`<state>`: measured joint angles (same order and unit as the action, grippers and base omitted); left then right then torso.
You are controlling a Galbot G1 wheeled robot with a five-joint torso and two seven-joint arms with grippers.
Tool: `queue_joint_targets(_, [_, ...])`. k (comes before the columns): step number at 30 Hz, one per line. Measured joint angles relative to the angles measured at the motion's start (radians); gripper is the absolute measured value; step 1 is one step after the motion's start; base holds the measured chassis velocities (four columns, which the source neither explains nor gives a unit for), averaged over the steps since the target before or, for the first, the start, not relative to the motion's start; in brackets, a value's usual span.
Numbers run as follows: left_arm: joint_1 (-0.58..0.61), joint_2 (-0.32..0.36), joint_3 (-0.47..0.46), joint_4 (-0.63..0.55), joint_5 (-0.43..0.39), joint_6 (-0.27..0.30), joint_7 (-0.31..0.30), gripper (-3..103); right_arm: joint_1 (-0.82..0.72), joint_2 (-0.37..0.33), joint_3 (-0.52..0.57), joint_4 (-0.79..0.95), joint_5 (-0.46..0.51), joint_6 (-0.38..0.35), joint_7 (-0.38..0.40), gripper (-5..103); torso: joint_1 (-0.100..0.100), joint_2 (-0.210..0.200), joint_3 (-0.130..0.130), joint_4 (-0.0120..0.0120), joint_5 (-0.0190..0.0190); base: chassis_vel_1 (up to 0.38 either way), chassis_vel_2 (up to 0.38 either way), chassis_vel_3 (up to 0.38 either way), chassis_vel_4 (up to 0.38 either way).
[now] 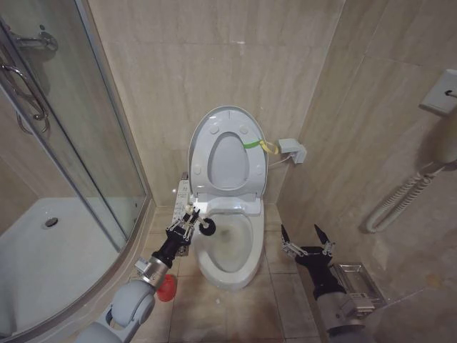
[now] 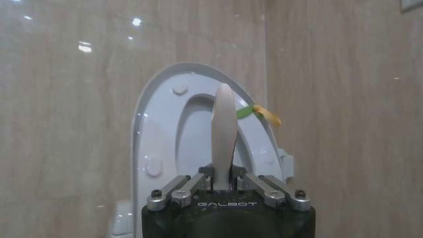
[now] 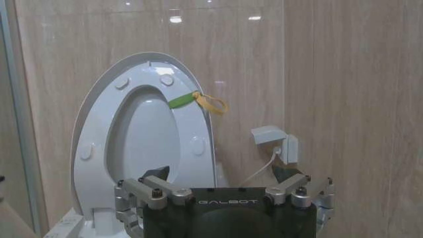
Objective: Open the toilet lid, clean the toilet bowl with a toilet brush, close the toilet lid, and flush.
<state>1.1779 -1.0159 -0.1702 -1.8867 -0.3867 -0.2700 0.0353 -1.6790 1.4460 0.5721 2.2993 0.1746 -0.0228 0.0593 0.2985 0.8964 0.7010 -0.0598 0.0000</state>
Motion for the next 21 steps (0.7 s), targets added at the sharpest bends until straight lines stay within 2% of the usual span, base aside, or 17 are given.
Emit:
queue_joint_targets(4, [0.04, -0.003, -0.02, -0.062, 0.015, 0.039, -0.053, 17, 0.0, 0.0, 0.0, 0.0, 0.0, 0.0, 0.0, 100, 0.0, 0.0, 0.0, 0.0, 0.0, 0.0, 0.0, 0.0, 0.0])
queue_joint_targets(6, [0.045, -0.003, -0.023, -0.071, 0.016, 0.045, -0.06, 17, 0.0, 0.0, 0.0, 0.0, 0.0, 0.0, 0.0, 100, 0.0, 0.0, 0.0, 0.0, 0.0, 0.0, 0.0, 0.0, 0.0])
queue_joint_targets(8, [0.108, 0.005, -0.057, -0.165, 0.022, 0.109, -0.126, 17, 0.0, 0.0, 0.0, 0.0, 0.0, 0.0, 0.0, 100, 0.0, 0.0, 0.0, -0.0002, -0.0001, 0.0, 0.0, 0.0, 0.0])
queue_joint_targets(10, [0.159, 0.013, -0.093, -0.227, 0.039, 0.137, -0.156, 17, 0.0, 0.0, 0.0, 0.0, 0.0, 0.0, 0.0, 100, 0.0, 0.0, 0.0, -0.0001, 0.0, 0.0, 0.0, 0.0, 0.0])
queue_joint_targets(15, [0.246, 0.005, -0.144, -0.311, 0.066, 0.163, -0.191, 17, 0.0, 0.0, 0.0, 0.0, 0.0, 0.0, 0.0, 100, 0.0, 0.0, 0.0, 0.0, 0.0, 0.0, 0.0, 0.0, 0.0])
queue_joint_targets(18, [0.359, -0.02, -0.185, -0.373, 0.091, 0.169, -0.209, 17, 0.0, 0.0, 0.0, 0.0, 0.0, 0.0, 0.0, 100, 0.0, 0.0, 0.0, 0.0001, 0.0001, 0.0, 0.0, 0.0, 0.0])
queue_joint_targets(21, [0.4, -0.039, -0.208, -0.379, 0.099, 0.165, -0.22, 17, 0.0, 0.0, 0.0, 0.0, 0.0, 0.0, 0.0, 100, 0.0, 0.0, 0.0, 0.0001, 0.0, 0.0, 0.0, 0.0, 0.0])
